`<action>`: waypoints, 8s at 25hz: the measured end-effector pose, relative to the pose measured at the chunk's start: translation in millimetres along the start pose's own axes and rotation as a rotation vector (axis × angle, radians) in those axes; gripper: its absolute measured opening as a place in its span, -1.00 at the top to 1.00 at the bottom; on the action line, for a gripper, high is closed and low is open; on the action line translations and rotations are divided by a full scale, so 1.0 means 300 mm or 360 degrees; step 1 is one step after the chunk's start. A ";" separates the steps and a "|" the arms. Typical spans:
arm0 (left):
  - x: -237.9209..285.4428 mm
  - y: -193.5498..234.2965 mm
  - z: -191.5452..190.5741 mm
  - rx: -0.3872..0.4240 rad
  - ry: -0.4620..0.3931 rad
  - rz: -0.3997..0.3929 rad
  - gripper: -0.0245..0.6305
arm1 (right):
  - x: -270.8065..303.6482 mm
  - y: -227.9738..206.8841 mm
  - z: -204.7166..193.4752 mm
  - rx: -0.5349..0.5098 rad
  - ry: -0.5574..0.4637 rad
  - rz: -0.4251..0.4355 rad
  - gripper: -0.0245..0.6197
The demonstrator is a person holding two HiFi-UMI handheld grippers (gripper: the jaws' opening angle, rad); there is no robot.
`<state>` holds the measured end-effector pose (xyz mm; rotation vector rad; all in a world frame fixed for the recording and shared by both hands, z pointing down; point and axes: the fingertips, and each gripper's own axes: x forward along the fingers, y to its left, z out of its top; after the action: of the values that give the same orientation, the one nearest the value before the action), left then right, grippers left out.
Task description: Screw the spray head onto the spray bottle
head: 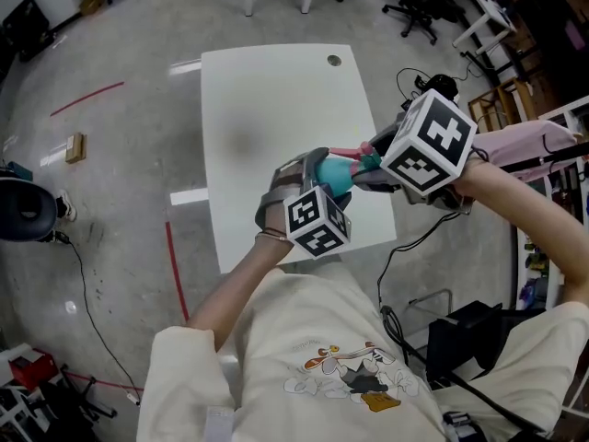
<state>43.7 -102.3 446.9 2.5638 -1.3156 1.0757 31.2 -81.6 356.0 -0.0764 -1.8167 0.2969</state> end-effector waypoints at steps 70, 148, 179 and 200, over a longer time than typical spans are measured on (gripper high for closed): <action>0.111 0.058 -0.117 -0.0026 -0.0014 -0.0101 -0.33 | -0.009 -0.109 -0.002 -0.0428 -0.0013 -0.0045 0.23; 0.291 -0.074 -0.211 -0.0152 -0.0271 -0.0551 -0.34 | 0.133 -0.191 -0.082 -0.1274 0.0037 -0.0294 0.24; 0.671 -0.028 -0.650 -0.0523 -0.0210 -0.0033 -0.36 | 0.919 -0.402 -0.326 0.0420 -0.0511 -0.0591 0.26; 0.085 -0.123 -0.544 -0.1046 0.0074 0.0395 0.91 | 0.772 -0.260 -0.368 0.0557 -0.0981 -0.0705 0.90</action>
<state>-9.6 -38.7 594.4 1.9208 -1.6588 0.5762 83.6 -91.0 618.7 0.7248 -2.2884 0.3379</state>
